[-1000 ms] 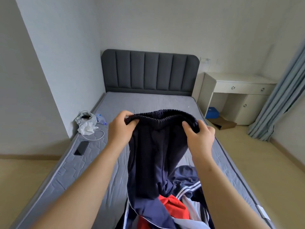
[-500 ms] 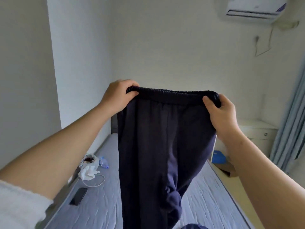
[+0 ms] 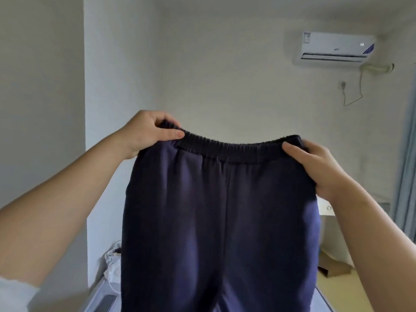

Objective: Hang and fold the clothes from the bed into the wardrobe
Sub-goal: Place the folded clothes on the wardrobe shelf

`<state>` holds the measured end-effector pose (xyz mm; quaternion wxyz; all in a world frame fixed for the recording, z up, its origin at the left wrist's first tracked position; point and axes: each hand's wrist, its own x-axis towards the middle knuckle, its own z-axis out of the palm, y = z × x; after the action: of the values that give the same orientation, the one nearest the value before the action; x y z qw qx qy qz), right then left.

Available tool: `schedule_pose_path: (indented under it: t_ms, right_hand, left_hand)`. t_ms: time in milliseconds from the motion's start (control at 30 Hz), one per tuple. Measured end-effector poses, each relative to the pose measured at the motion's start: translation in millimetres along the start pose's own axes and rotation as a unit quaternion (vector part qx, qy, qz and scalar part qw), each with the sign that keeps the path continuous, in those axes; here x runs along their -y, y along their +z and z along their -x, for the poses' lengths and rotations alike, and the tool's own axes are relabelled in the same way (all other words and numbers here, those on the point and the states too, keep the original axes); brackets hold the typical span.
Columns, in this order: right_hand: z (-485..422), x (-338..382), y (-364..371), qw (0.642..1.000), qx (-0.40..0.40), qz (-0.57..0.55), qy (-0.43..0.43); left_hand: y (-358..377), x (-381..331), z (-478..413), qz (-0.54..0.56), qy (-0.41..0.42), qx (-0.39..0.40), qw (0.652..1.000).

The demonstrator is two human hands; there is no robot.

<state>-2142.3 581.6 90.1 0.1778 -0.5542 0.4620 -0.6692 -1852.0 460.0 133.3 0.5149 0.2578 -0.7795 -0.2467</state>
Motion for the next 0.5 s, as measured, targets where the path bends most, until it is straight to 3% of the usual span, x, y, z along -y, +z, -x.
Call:
schedule_pose_path:
  t_ms: [100, 233, 300, 433, 500]
  right_hand:
    - [4.9, 1.2, -14.5, 0.987, 0.108, -0.113, 0.033]
    - [7.9, -2.2, -21.8, 0.976, 0.171, -0.053, 0.127]
    - [17.7, -4.0, -25.4, 0.969, 0.195, -0.066, 0.134]
    - [24.2, 2.9, -27.8, 0.959, 0.201, -0.181, 0.082]
    - [21.8, -6.0, -20.7, 0.948, 0.172, -0.211, 0.165]
  left_hand:
    - [-22.0, 3.4, 3.6, 0.152, -0.030, 0.106, 0.982]
    - [-18.8, 7.8, 14.8, 0.071, -0.166, 0.326, 0.928]
    - [-22.6, 8.6, 22.3, 0.072, -0.157, 0.320, 0.932]
    - [-26.2, 15.2, 27.6, 0.221, -0.024, 0.274, 0.936]
    - [-7.3, 27.2, 28.6, 0.237, -0.095, 0.249, 0.934]
